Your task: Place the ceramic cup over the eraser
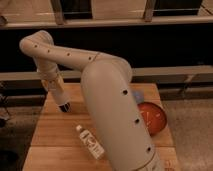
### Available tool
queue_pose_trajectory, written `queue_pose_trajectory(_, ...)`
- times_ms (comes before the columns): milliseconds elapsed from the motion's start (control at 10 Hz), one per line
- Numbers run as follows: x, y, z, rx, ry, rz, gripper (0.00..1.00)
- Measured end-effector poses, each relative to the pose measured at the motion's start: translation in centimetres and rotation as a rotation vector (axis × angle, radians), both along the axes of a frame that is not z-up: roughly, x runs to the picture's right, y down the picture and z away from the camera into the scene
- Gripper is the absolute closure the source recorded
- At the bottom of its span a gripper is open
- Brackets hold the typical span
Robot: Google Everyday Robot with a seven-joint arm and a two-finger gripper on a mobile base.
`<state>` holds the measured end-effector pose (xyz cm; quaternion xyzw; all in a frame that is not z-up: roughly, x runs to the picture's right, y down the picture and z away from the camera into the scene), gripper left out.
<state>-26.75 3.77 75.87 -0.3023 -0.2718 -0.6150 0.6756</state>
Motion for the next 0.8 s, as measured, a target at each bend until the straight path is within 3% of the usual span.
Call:
queue_pose_trajectory(200, 0.0, 0.5, 0.7, -0.025, 0.007, -0.005, 0.26)
queue_pose_trajectory(300, 0.0, 0.7, 1.0, -0.036, 0.011, -0.007, 0.21)
queue_pose_trajectory(600, 0.1, 1.3, 1.8, -0.061, 0.033, -0.011, 0.22)
queue_pose_trajectory(800, 0.0, 0.9, 1.8, -0.046, 0.024, -0.003, 0.37)
